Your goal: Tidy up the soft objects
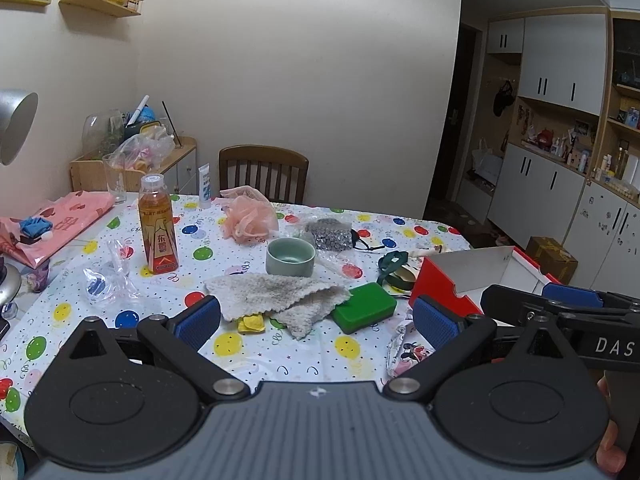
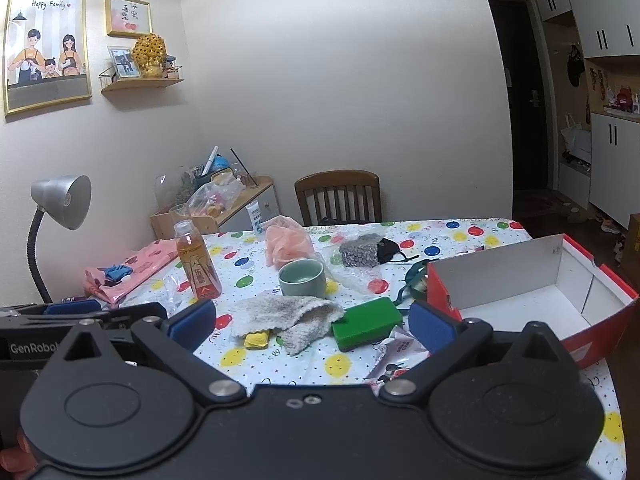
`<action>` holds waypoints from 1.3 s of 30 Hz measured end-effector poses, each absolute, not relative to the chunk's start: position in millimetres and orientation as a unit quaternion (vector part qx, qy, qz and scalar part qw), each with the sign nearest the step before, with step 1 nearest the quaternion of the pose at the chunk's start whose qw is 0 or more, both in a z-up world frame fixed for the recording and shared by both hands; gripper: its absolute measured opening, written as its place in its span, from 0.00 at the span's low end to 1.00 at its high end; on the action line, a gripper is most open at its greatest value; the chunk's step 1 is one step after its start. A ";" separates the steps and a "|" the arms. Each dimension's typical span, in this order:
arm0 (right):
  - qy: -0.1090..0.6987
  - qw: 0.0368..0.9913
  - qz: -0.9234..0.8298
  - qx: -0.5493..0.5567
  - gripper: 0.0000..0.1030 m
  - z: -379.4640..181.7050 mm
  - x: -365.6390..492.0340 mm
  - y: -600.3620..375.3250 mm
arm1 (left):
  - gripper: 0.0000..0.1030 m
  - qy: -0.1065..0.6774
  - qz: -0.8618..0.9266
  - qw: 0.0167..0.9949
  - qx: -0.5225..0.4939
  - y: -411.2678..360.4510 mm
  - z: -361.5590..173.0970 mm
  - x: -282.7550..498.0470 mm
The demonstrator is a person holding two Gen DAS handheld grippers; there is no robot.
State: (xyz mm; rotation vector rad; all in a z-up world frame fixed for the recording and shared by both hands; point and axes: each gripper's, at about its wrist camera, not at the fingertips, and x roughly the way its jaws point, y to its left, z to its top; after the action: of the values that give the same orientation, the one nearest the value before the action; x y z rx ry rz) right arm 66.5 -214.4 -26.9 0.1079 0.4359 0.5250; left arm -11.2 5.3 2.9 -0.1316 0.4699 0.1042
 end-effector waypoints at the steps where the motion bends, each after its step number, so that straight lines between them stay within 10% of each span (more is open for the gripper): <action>1: 0.213 0.941 0.258 0.052 1.00 -26.7 67.4 -212.7 | 1.00 0.234 0.052 0.969 -0.065 6.3 2.7 -10.4; 39: 0.393 0.913 0.105 0.045 0.95 -130.4 195.1 -135.0 | 1.00 0.336 -0.030 0.941 -0.019 120.0 -106.4 200.9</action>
State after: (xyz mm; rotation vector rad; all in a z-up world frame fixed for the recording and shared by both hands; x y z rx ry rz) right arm 195.1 -135.0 -130.4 0.0919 0.8089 0.2158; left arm 200.9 120.0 -106.4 -0.0391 0.6860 -0.0612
